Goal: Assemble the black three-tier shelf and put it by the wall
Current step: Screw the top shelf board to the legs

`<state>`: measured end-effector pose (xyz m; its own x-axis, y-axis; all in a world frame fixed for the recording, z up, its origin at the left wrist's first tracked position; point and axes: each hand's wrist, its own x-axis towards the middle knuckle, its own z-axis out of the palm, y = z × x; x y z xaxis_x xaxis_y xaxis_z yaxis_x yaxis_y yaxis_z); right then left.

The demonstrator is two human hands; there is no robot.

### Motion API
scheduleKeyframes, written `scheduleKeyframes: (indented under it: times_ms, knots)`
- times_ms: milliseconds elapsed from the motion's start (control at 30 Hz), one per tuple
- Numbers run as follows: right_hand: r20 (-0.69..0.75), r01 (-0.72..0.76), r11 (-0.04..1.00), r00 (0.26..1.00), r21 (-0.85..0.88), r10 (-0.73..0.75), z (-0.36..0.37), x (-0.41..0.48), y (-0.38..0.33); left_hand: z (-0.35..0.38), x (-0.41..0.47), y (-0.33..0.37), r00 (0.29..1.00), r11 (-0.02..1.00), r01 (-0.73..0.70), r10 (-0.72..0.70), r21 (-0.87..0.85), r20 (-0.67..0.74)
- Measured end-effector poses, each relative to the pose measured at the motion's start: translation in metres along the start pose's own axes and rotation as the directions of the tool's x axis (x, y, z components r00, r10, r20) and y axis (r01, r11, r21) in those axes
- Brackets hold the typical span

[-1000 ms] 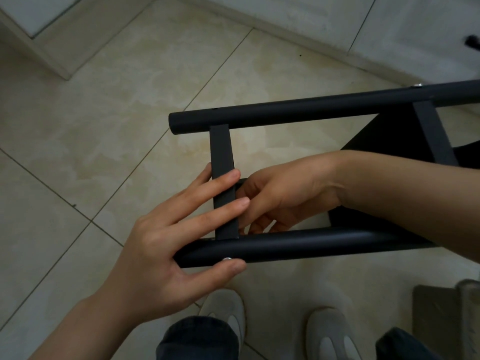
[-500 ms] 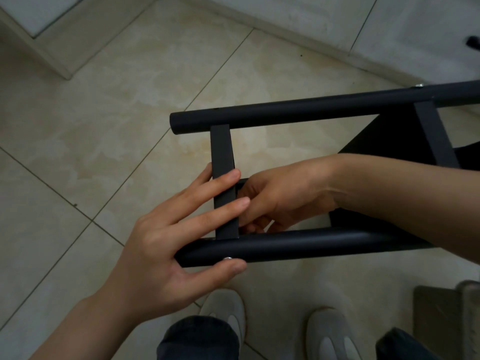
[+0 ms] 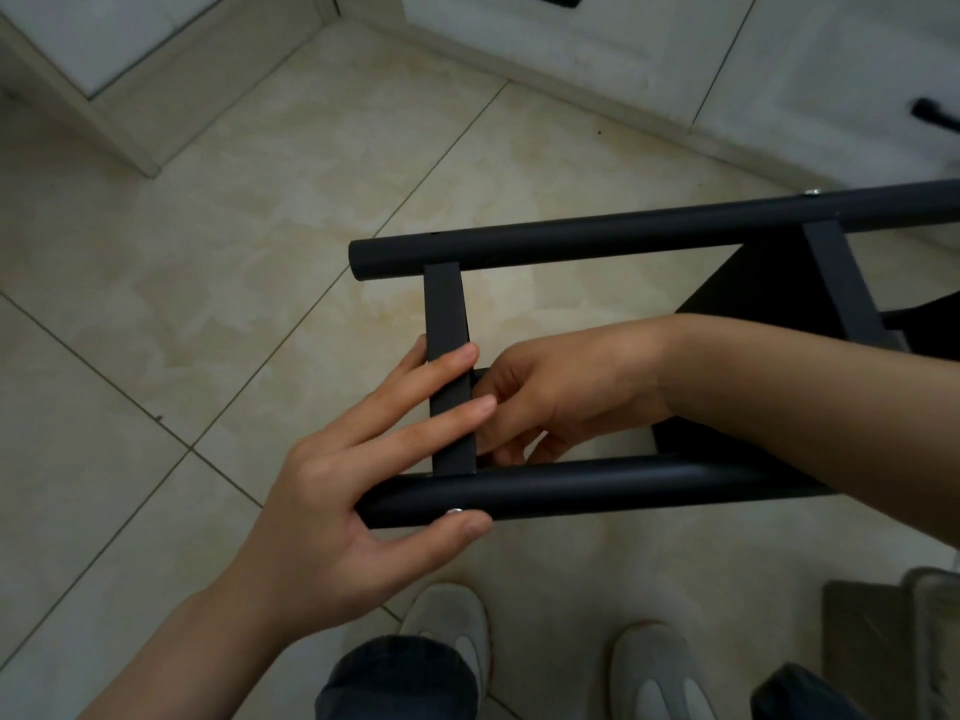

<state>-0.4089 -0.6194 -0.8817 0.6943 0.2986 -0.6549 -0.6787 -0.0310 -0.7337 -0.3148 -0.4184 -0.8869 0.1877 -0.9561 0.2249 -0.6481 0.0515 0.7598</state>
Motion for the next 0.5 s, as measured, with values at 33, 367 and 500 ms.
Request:
scheduleKeyframes:
  times_ms: [33, 367, 500]
  knots:
    - [0.002, 0.009, 1.0, 1.0, 0.002, -0.009, -0.001, -0.003, -0.001, 0.0, -0.001, 0.002, 1.0, 1.0, 0.024, -0.024, -0.014, -0.001]
    - [-0.186, -0.018, 0.936, 0.981, -0.35, -0.051, 0.017, -0.063, 0.004, 0.022, -0.022, 0.026, 0.873, 0.838, 0.328, -0.445, -0.437, -0.198]
    - [-0.384, -0.082, 0.831, 0.908, -0.55, -0.165, 0.038, -0.074, 0.004, 0.034, -0.024, 0.027, 0.699, 0.609, 0.481, -0.701, -0.631, -0.144]
